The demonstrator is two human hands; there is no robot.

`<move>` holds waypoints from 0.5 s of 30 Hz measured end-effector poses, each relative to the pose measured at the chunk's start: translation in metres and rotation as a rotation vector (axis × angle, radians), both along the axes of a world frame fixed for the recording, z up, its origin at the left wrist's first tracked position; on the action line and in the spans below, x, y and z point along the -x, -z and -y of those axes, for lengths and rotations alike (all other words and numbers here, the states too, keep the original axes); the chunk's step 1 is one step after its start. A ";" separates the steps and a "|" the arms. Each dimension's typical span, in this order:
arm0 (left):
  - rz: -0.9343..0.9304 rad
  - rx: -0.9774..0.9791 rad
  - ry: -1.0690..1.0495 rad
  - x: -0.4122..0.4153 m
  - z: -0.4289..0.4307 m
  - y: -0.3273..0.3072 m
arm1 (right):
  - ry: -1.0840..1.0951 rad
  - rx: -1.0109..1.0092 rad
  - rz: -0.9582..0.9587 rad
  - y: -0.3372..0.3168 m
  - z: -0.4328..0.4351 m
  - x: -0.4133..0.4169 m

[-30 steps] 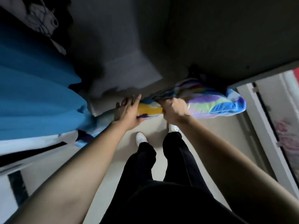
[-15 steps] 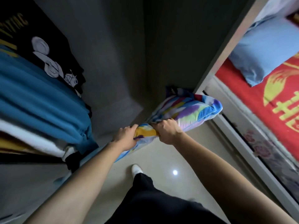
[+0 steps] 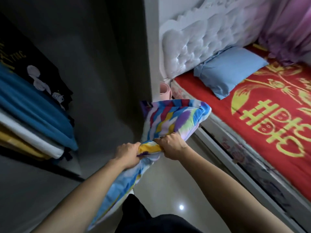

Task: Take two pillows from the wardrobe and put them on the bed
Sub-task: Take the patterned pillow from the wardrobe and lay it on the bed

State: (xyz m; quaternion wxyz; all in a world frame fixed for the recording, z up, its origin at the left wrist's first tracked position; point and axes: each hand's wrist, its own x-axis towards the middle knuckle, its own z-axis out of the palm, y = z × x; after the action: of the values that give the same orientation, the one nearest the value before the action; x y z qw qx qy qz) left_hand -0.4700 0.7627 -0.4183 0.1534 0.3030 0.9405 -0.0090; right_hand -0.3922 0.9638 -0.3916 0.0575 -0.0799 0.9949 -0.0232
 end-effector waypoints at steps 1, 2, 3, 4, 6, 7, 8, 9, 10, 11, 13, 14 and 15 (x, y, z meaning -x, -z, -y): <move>0.006 -0.007 -0.006 -0.011 -0.009 -0.001 | -0.011 -0.012 -0.001 -0.001 -0.010 -0.009; 0.012 -0.010 -0.007 -0.019 -0.018 -0.001 | -0.021 -0.025 -0.005 -0.003 -0.020 -0.015; 0.020 -0.009 0.001 -0.025 -0.027 -0.002 | -0.026 -0.036 -0.014 -0.004 -0.030 -0.021; 0.026 -0.007 0.017 -0.031 -0.036 -0.005 | -0.024 -0.040 -0.022 -0.006 -0.039 -0.026; 0.034 -0.005 0.051 -0.035 -0.053 -0.011 | 0.005 -0.034 -0.032 -0.010 -0.053 -0.037; 0.033 -0.004 0.069 -0.036 -0.061 -0.015 | 0.034 -0.042 -0.026 -0.011 -0.059 -0.042; 0.024 -0.005 0.088 -0.035 -0.070 -0.019 | 0.065 -0.053 -0.020 -0.012 -0.065 -0.046; 0.009 -0.008 0.110 -0.033 -0.079 -0.023 | 0.102 -0.052 -0.020 -0.014 -0.072 -0.049; -0.008 -0.015 0.135 -0.030 -0.089 -0.028 | 0.140 -0.035 -0.027 -0.016 -0.080 -0.050; -0.023 -0.024 0.163 -0.027 -0.099 -0.032 | 0.177 -0.016 -0.032 -0.018 -0.089 -0.052; -0.039 -0.047 0.222 -0.023 -0.127 -0.041 | 0.251 0.000 -0.034 -0.024 -0.111 -0.056; -0.043 -0.056 0.255 -0.021 -0.144 -0.043 | 0.290 -0.002 -0.034 -0.026 -0.123 -0.059; -0.048 -0.066 0.287 -0.017 -0.161 -0.045 | 0.330 -0.004 -0.031 -0.028 -0.137 -0.060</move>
State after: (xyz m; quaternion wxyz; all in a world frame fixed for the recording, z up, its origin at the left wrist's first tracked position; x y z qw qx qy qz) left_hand -0.4532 0.9235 -0.3728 0.1178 0.4389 0.8907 -0.0070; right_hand -0.3320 1.1004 -0.3636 0.0378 0.0845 0.9953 -0.0289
